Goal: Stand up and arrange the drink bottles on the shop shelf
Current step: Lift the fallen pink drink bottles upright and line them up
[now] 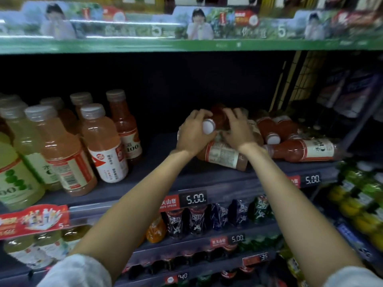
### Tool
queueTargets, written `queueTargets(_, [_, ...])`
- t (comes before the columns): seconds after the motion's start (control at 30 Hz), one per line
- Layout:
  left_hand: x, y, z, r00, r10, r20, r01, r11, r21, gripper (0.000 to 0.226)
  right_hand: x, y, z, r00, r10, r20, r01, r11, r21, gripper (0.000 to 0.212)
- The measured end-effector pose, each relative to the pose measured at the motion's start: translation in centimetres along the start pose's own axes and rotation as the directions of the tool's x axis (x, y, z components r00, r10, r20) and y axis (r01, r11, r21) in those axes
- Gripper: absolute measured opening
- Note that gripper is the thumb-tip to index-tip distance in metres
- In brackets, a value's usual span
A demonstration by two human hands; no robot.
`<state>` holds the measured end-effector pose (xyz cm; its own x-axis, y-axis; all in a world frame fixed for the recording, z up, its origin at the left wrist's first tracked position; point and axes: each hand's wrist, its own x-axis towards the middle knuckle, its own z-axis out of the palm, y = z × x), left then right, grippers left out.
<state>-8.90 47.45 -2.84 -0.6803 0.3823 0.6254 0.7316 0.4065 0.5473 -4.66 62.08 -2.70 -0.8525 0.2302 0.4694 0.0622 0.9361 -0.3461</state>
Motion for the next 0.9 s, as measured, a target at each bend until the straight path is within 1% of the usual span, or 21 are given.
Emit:
queueTargets(0.07, [-0.2,-0.1,0.3,0.996,0.067,-0.066,-0.068,0.997,-0.019,0.033,0.3,0.2,0.4,1.0,-0.015,0.001,0.015,1.0,0.011,0.066])
queueTargets(0.1, [-0.4,-0.2,0.3,0.991,0.091,-0.101,-0.094,0.995,-0.027,0.03,0.4,0.2,0.4,1.0,-0.022,0.003,0.022,1.0,0.011,0.067])
queueTargets(0.17, [-0.8,-0.1,0.0,0.976,0.11,-0.186,-0.122,0.991,-0.058,0.03,0.6,0.1,0.4,0.999,-0.039,-0.004,0.039,0.999,-0.02,0.068])
queueTargets(0.2, [-1.1,0.1,-0.5,0.968,0.122,-0.221,-0.141,0.987,-0.076,0.031,0.7,0.2,0.2,0.998,-0.056,-0.017,0.055,0.996,-0.064,0.068])
queueTargets(0.27, [-2.0,0.9,-1.8,0.954,0.179,-0.239,-0.208,0.973,-0.099,0.032,0.7,0.3,-0.3,0.993,-0.1,-0.056,0.09,0.984,-0.153,0.066])
queueTargets(0.33, [-3.4,1.7,-3.7,0.938,0.264,-0.224,-0.291,0.952,-0.097,0.034,0.3,-0.1,-1.0,0.979,-0.14,-0.145,0.118,0.981,-0.152,0.062])
queueTargets(0.4, [-4.5,2.2,-6.0,0.917,0.313,-0.249,-0.347,0.932,-0.107,0.033,-0.1,-1.2,-1.9,0.936,-0.203,-0.287,0.17,0.976,-0.136,0.06])
queueTargets(0.43, [-4.9,2.3,-7.2,0.905,0.321,-0.278,-0.361,0.926,-0.108,0.032,-0.3,-1.9,-2.4,0.899,-0.257,-0.355,0.216,0.965,-0.151,0.061])
queueTargets(0.47, [-5.2,2.3,-8.3,0.893,0.323,-0.313,-0.369,0.924,-0.102,0.031,-0.7,-2.5,-2.9,0.862,-0.317,-0.395,0.275,0.948,-0.162,0.063])
queueTargets(0.5, [-5.5,2.2,-9.4,0.882,0.316,-0.351,-0.369,0.925,-0.096,0.032,-1.1,-3.2,-3.3,0.839,-0.369,-0.4,0.335,0.929,-0.156,0.064])
queueTargets(0.57, [-6.1,2.0,-11.4,0.88,0.244,-0.407,-0.324,0.935,-0.142,0.037,-2.0,-4.9,-3.4,0.841,-0.418,-0.344,0.418,0.905,-0.079,0.065])
queueTargets(0.63, [-6.7,2.0,-12.6,0.892,0.117,-0.436,-0.246,0.936,-0.252,0.044,-3.0,-6.6,-2.4,0.882,-0.385,-0.272,0.412,0.91,0.048,0.07])
queueTargets(0.7, [-7.2,1.7,-13.2,0.891,0.016,-0.453,-0.186,0.924,-0.335,0.05,-4.1,-8.4,-0.7,0.93,-0.313,-0.192,0.353,0.905,0.239,0.073])
queueTargets(0.73, [-7.5,1.4,-13.6,0.889,-0.012,-0.457,-0.17,0.92,-0.354,0.05,-4.4,-9.3,0.3,0.943,-0.292,-0.16,0.33,0.879,0.345,0.073])
queueTargets(0.8, [-7.8,0.7,-14.0,0.891,-0.03,-0.453,-0.146,0.926,-0.348,0.046,-4.8,-10.7,1.9,0.961,-0.26,-0.097,0.27,0.8,0.536,0.071])
queueTargets(0.9, [-8.2,-0.6,-14.6,0.907,-0.038,-0.42,-0.095,0.952,-0.291,0.044,-5.1,-12.3,3.9,0.979,-0.195,0.057,0.09,0.668,0.739,0.068])
